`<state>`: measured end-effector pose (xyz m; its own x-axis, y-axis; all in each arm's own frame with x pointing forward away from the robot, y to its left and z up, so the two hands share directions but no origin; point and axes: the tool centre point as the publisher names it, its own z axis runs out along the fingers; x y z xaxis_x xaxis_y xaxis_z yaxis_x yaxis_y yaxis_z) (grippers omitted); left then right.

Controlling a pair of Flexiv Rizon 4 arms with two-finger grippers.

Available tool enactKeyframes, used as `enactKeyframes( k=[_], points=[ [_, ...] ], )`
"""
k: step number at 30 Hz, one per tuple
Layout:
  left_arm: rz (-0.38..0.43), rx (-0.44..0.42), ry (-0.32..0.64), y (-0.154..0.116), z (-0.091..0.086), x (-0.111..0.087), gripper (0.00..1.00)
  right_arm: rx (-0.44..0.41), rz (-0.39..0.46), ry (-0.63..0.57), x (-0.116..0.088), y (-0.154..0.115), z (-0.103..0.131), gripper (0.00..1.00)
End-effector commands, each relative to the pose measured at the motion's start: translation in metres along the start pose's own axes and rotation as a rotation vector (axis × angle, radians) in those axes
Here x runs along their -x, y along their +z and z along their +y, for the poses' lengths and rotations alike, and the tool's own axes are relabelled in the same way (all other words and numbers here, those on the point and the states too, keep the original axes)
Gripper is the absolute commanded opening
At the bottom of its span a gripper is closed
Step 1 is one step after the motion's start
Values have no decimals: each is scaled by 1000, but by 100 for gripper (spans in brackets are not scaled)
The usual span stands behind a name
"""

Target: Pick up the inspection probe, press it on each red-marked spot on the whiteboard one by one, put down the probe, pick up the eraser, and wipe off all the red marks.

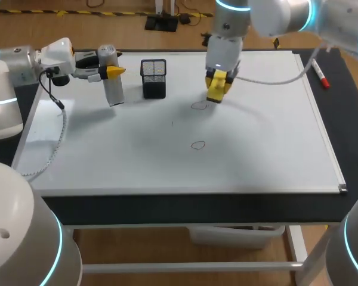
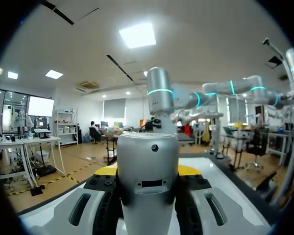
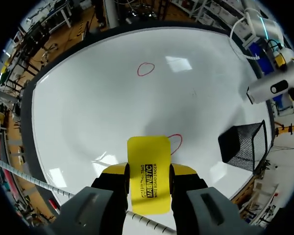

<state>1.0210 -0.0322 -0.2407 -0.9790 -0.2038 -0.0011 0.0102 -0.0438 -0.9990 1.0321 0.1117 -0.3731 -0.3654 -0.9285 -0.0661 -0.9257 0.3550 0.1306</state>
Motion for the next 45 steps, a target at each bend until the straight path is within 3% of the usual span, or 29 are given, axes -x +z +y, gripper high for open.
enactKeyframes(
  k=[1, 13, 23, 33, 45],
  points=[
    [2, 3, -1, -1, -2, 0, 0, 11, 61, -36, 19, 7, 7, 0],
    [2, 3, -1, -1, -2, 0, 0, 31, 74, -146, 55, 18, 39, 0],
    [2, 3, -1, -1, -2, 0, 0, 37, 90, -172, 77, 32, 58, 0],
    [2, 3, -1, -1, -2, 0, 0, 21, 93, -198, 87, 41, 61, 0],
    [2, 3, -1, -1, -2, 0, 0, 21, 76, -206, 84, 48, 56, 0]
  ],
)
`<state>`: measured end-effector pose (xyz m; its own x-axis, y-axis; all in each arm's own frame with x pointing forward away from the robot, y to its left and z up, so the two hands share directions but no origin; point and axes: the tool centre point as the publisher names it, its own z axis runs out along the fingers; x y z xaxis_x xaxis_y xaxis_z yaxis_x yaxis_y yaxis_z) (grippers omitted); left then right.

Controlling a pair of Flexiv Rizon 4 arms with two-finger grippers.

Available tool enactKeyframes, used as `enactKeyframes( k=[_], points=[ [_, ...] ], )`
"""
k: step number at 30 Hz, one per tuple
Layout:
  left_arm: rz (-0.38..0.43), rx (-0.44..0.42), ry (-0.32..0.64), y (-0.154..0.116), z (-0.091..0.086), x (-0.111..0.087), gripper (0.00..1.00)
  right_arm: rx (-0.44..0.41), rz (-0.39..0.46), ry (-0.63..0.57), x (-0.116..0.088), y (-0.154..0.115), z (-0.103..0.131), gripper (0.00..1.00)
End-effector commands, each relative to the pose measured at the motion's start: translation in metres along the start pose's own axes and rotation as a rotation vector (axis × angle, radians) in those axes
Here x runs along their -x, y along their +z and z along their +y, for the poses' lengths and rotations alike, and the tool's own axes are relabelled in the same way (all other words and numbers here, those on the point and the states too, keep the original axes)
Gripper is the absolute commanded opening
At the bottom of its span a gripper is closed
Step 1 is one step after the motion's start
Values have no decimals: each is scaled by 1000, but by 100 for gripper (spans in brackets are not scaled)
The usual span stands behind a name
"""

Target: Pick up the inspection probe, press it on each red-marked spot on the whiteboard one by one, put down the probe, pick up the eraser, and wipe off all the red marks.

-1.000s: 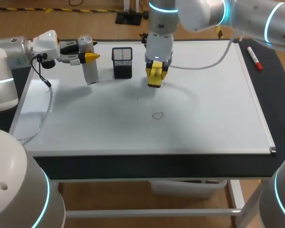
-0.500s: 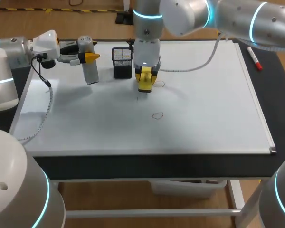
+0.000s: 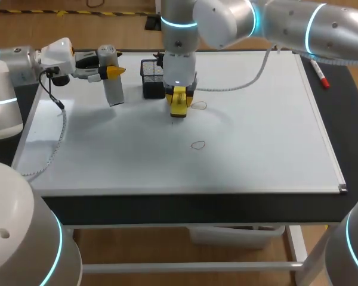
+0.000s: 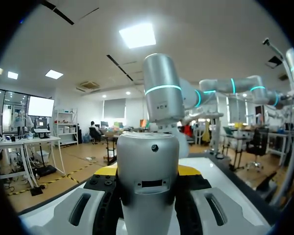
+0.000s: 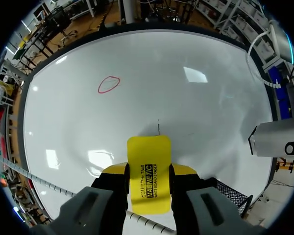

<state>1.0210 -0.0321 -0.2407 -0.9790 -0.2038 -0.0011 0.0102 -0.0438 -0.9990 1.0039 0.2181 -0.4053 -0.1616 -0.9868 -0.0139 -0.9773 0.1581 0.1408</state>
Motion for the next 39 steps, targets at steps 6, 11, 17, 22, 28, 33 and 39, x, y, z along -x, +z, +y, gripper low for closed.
enactKeyframes(
  k=[6, 11, 17, 22, 28, 33, 39],
  points=[
    [2, 3, -1, -1, -2, 0, 0, 4, -7, 2, -9, 3, -5, 0],
    [2, 3, -1, -1, -2, 0, 0, 15, -4, 7, -13, 8, -7, 0],
    [2, 3, -1, -1, -2, 0, 0, 28, 3, 23, -20, 13, -8, 0],
    [2, 3, -1, -1, -2, 0, 0, 31, 12, 35, -28, 13, -9, 0],
    [2, 3, -1, -1, -2, 0, 0, 27, 9, 61, -37, 12, -13, 0],
    [2, 3, -1, -1, -2, 0, 0, 31, 12, 86, -48, 14, -14, 0],
    [2, 3, -1, -1, -2, 0, 0, 33, 15, 122, -62, 15, -14, 0]
  ],
)
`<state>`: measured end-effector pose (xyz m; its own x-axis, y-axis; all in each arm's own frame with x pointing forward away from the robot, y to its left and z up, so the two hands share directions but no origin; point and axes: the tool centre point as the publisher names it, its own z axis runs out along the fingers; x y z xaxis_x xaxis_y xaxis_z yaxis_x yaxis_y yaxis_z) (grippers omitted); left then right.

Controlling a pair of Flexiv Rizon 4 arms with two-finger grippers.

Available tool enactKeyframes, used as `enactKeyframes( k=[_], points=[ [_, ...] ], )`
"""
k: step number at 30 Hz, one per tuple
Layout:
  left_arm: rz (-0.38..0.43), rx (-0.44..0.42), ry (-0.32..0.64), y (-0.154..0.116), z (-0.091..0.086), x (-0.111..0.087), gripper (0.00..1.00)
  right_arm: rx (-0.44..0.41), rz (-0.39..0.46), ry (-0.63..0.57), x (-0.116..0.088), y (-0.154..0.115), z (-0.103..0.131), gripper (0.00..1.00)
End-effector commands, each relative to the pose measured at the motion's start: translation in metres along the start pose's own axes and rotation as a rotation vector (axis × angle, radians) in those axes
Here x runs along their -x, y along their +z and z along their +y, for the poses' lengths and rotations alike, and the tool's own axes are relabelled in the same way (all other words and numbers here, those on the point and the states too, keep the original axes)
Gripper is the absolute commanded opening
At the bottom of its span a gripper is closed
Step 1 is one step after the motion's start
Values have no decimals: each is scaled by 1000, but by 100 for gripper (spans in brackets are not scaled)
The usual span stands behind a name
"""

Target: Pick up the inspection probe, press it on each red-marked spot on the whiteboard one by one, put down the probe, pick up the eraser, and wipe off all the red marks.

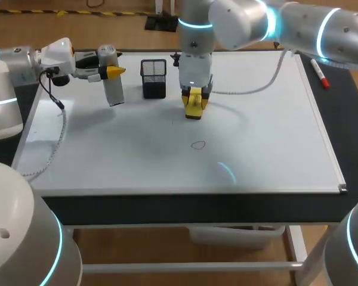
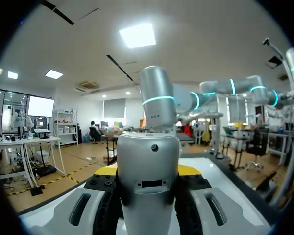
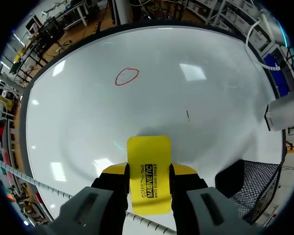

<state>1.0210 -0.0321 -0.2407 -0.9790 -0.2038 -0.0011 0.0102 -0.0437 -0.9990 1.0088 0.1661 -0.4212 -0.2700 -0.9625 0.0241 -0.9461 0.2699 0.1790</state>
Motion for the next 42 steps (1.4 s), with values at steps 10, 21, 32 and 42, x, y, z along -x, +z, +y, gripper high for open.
enactKeyframes(
  k=[10, 21, 32, 42],
  points=[
    [2, 3, -1, -1, -2, 0, 0, -3, -3, 63, -31, 3, -2, 0],
    [2, 3, -1, -1, -2, 0, 0, -11, 4, 120, -51, 3, -6, 0],
    [2, 3, -1, -1, -2, 0, 0, -18, 1, 157, -68, -1, -10, 0],
    [2, 3, -1, -1, -2, 0, 0, -61, -49, 190, -77, -20, -14, 0]
  ],
)
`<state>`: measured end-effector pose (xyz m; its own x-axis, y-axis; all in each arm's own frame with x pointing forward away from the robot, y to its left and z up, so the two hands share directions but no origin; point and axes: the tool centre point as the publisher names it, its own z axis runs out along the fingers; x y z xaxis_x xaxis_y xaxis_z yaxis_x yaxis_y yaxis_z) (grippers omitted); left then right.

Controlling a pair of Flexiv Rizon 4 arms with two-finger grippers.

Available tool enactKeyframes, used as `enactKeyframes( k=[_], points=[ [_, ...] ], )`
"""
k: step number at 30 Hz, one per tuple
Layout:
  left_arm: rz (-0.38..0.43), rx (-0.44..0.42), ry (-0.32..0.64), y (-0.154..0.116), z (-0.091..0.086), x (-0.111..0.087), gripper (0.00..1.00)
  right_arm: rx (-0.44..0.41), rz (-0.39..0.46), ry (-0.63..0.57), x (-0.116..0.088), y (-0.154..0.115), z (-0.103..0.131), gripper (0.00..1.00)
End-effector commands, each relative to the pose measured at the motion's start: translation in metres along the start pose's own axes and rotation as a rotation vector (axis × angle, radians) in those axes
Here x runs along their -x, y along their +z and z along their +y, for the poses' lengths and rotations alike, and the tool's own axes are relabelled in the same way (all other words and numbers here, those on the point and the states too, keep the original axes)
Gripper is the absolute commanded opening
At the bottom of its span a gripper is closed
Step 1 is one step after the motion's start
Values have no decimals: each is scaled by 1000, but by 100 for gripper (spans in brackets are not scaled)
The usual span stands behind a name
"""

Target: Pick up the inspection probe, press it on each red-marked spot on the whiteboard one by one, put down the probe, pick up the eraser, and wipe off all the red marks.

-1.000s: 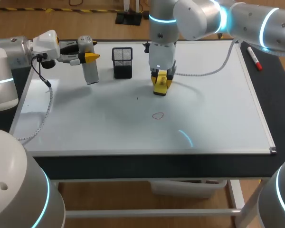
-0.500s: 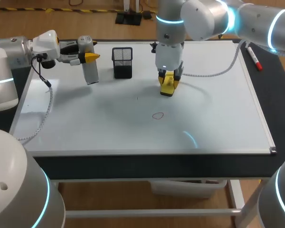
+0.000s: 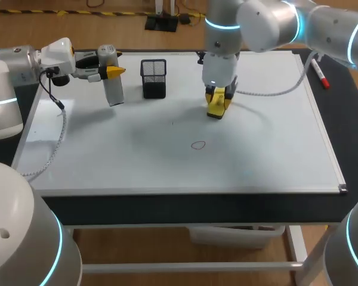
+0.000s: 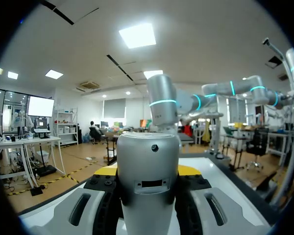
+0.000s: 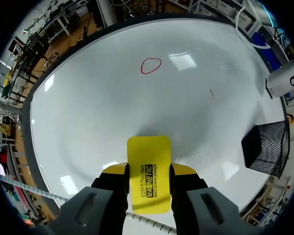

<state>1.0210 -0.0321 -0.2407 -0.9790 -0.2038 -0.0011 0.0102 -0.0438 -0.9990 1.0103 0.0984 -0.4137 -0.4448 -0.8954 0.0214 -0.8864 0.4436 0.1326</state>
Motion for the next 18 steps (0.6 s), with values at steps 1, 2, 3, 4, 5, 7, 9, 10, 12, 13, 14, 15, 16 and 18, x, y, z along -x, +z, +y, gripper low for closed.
enactKeyframes(
  k=[1, 2, 3, 4, 5, 7, 9, 10, 12, 13, 14, 15, 16, 18],
  points=[
    [2, 3, -1, -1, -2, 0, 0, -21, -24, 10, -14, -13, 0, 0],
    [2, 3, -1, -1, -2, 0, 0, -26, -25, 14, -16, -16, -1, 0],
    [2, 3, -1, -1, -2, 0, 0, -29, -26, 19, -18, -18, -2, 0],
    [2, 3, -1, -1, -2, 0, 0, -32, -27, 26, -21, -19, -4, 0],
    [2, 3, -1, -1, -2, 0, 0, -35, -27, 33, -24, -21, -6, 0],
    [2, 3, -1, -1, -2, 0, 0, -40, -27, 46, -29, -24, -9, 0],
    [2, 3, -1, -1, -2, 0, 0, -45, -26, 59, -35, -27, -12, 0],
    [2, 3, -1, -1, -2, 0, 0, -46, -29, 67, -38, -29, -14, 0],
    [2, 3, -1, -1, -2, 0, 0, -51, -25, 77, -44, -31, -17, 0],
    [2, 3, -1, -1, -2, 0, 0, -53, -27, 83, -46, -33, -18, 0],
    [2, 3, -1, -1, -2, 0, 0, -53, -32, 91, -49, -34, -20, 0],
    [2, 3, -1, -1, -2, 0, 0, -57, -28, 96, -52, -35, -22, 0],
    [2, 3, -1, -1, -2, 0, 0, -59, -30, 104, -55, -37, -24, 0],
    [2, 3, -1, -1, -2, 0, 0, -59, -44, 124, -61, -40, -28, 0]
  ],
)
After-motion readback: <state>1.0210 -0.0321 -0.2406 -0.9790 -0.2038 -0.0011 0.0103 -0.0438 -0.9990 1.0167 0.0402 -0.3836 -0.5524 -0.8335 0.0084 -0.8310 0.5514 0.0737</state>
